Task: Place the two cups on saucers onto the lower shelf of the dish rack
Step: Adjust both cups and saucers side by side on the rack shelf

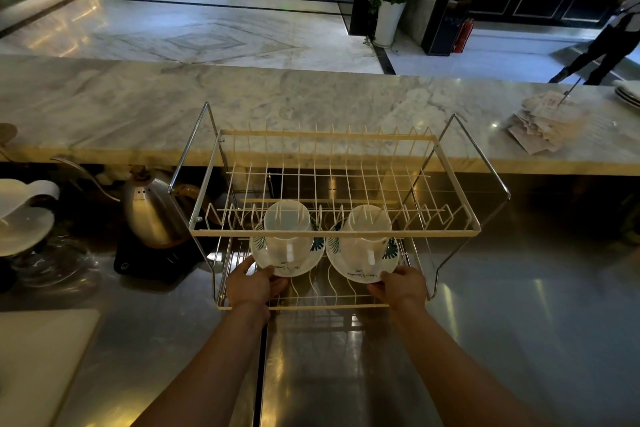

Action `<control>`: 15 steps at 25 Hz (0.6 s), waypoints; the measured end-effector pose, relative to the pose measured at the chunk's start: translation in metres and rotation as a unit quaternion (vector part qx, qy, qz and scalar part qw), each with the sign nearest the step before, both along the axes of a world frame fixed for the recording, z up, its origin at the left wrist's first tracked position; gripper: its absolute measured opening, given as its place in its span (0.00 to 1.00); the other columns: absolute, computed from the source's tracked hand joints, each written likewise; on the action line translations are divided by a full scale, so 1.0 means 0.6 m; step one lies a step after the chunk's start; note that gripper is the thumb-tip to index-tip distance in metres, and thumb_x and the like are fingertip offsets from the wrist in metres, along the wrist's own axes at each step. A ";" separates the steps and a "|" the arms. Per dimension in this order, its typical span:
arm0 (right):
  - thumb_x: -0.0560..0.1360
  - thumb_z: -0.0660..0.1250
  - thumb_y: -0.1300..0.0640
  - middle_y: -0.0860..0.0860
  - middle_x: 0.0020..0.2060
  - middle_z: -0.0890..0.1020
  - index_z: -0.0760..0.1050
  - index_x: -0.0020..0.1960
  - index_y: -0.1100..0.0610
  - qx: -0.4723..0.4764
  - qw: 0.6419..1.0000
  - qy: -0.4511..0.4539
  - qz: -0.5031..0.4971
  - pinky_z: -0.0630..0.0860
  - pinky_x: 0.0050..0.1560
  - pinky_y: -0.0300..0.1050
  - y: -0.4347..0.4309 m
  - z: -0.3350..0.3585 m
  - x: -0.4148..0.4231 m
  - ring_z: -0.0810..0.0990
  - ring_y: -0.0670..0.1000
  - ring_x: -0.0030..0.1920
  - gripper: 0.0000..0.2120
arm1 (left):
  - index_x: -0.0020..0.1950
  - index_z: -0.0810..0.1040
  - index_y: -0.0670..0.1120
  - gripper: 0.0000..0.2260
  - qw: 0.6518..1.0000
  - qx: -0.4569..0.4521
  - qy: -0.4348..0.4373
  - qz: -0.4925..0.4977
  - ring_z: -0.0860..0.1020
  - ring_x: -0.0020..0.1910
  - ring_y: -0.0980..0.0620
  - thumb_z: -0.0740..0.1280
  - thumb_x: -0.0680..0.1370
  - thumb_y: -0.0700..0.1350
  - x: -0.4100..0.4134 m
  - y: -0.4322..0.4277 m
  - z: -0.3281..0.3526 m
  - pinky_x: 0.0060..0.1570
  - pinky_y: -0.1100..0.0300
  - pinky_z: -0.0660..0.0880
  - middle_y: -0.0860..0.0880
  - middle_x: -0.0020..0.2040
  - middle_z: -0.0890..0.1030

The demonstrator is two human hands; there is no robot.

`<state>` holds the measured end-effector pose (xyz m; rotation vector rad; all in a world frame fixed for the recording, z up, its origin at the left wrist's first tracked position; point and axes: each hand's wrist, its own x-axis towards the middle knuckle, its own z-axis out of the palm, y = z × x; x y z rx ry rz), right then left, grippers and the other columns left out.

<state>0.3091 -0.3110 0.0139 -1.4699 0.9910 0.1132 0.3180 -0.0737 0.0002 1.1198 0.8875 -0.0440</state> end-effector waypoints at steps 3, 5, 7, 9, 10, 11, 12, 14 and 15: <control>0.78 0.63 0.72 0.66 0.63 0.78 0.73 0.66 0.66 0.001 1.000 -0.001 0.001 0.83 0.48 0.52 -0.001 0.004 0.003 0.82 0.65 0.58 0.17 | 0.70 0.77 0.45 0.25 1.000 0.007 0.000 0.003 0.84 0.39 0.44 0.67 0.75 0.27 0.002 -0.002 -0.001 0.26 0.59 0.82 0.38 0.54 0.82; 0.78 0.63 0.72 0.66 0.62 0.79 0.73 0.66 0.67 -0.004 1.000 -0.002 0.005 0.83 0.43 0.50 -0.002 0.005 0.007 0.82 0.66 0.58 0.17 | 0.70 0.77 0.45 0.25 1.000 0.008 -0.004 0.003 0.83 0.39 0.44 0.67 0.75 0.28 0.002 -0.003 -0.003 0.24 0.60 0.81 0.38 0.55 0.81; 0.78 0.62 0.73 0.67 0.61 0.79 0.73 0.65 0.68 -0.004 1.000 -0.009 0.005 0.82 0.40 0.50 0.000 0.005 0.010 0.82 0.67 0.58 0.16 | 0.70 0.76 0.44 0.25 1.000 0.011 -0.010 0.003 0.83 0.40 0.42 0.67 0.75 0.27 0.001 -0.003 -0.005 0.23 0.59 0.81 0.36 0.58 0.81; 0.77 0.61 0.75 0.69 0.60 0.80 0.74 0.64 0.70 0.005 1.000 -0.016 -0.006 0.82 0.45 0.54 0.000 0.001 0.013 0.82 0.69 0.58 0.16 | 0.69 0.76 0.43 0.25 1.000 0.015 -0.016 0.006 0.83 0.41 0.39 0.68 0.74 0.26 -0.001 -0.004 -0.009 0.24 0.59 0.81 0.34 0.60 0.81; 0.76 0.61 0.75 0.69 0.59 0.80 0.74 0.63 0.70 0.006 1.000 -0.018 -0.010 0.81 0.46 0.55 0.000 0.000 0.014 0.82 0.69 0.57 0.16 | 0.69 0.77 0.43 0.25 1.000 0.015 -0.016 0.007 0.84 0.42 0.38 0.68 0.74 0.26 -0.001 -0.005 -0.011 0.24 0.59 0.82 0.33 0.60 0.81; 0.76 0.62 0.75 0.69 0.58 0.80 0.74 0.62 0.70 0.008 1.000 -0.020 -0.012 0.82 0.47 0.55 0.000 -0.001 0.014 0.82 0.69 0.57 0.15 | 0.69 0.76 0.43 0.25 1.000 0.016 -0.016 0.006 0.84 0.43 0.38 0.68 0.74 0.26 -0.002 -0.004 -0.013 0.25 0.58 0.82 0.33 0.61 0.81; 0.76 0.62 0.75 0.69 0.57 0.81 0.75 0.62 0.70 0.009 1.000 -0.023 -0.013 0.82 0.47 0.56 -0.001 -0.002 0.015 0.82 0.68 0.55 0.15 | 0.69 0.76 0.44 0.25 1.000 0.019 -0.015 0.004 0.84 0.43 0.38 0.68 0.74 0.27 -0.002 -0.004 -0.014 0.26 0.58 0.82 0.34 0.61 0.81; 0.76 0.63 0.74 0.68 0.56 0.82 0.76 0.60 0.69 0.003 1.000 -0.024 -0.009 0.83 0.47 0.55 -0.003 -0.004 0.015 0.83 0.65 0.51 0.13 | 0.69 0.77 0.44 0.25 1.000 0.022 -0.014 0.001 0.85 0.42 0.40 0.69 0.74 0.27 -0.002 -0.003 -0.017 0.26 0.58 0.82 0.35 0.61 0.81; 0.76 0.63 0.73 0.68 0.56 0.82 0.76 0.60 0.69 -0.002 1.000 -0.023 -0.006 0.83 0.45 0.55 -0.003 -0.005 0.015 0.83 0.64 0.49 0.13 | 0.69 0.77 0.44 0.25 1.000 0.023 -0.014 0.000 0.85 0.42 0.41 0.69 0.74 0.27 -0.002 -0.002 -0.018 0.26 0.58 0.82 0.36 0.61 0.81</control>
